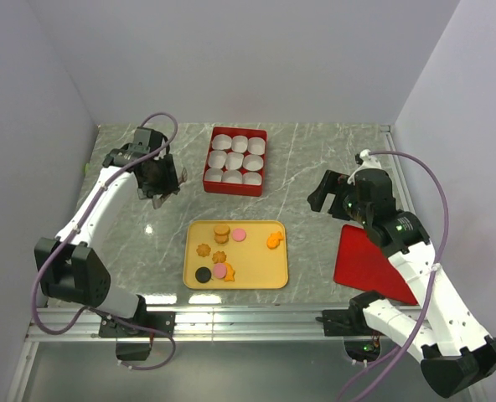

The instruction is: Pack the cookies

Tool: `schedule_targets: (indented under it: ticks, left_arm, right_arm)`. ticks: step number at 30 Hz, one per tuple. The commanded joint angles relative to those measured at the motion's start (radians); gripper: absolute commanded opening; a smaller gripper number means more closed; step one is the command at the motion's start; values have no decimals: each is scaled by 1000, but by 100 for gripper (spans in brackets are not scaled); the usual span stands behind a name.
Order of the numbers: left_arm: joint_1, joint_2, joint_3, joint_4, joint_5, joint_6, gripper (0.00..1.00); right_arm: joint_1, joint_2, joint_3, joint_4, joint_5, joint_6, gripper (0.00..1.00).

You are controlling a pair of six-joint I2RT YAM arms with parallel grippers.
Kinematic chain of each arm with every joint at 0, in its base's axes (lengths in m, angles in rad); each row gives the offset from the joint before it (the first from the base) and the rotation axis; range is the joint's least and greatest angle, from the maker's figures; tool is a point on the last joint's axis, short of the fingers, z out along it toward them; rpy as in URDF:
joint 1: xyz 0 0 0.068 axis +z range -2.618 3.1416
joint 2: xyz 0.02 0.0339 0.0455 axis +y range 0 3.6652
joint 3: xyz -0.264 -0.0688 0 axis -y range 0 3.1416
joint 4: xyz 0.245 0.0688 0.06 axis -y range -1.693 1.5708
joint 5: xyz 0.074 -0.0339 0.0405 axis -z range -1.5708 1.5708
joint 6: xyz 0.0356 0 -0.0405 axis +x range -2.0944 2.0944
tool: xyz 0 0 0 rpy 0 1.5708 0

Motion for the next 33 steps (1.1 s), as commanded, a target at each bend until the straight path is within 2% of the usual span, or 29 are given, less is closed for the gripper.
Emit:
schedule_targets:
  ticks: [1,11,21,28,33]
  left_arm:
    - [-25,-76,73,-56,-16,-30,66]
    - [-138,-185,72,-128,-20,-30,65]
    - [-338,-326,-95,-124,-6,-142,64]
    - [-520,-293,-135,-128,-49,-232,63]
    - [-589,-230,-148,-139,-90,-278,63]
  right_arm:
    - [-1,3,42,14,-27,15,100]
    - [-3,-23,46,10,-29,37,100]
    - [-3,-92,-43,17,-84,84,100]
    - [-3,-108,-77,14,-81,100,100]
    - [-3,-114,-72,2,-70,92,100]
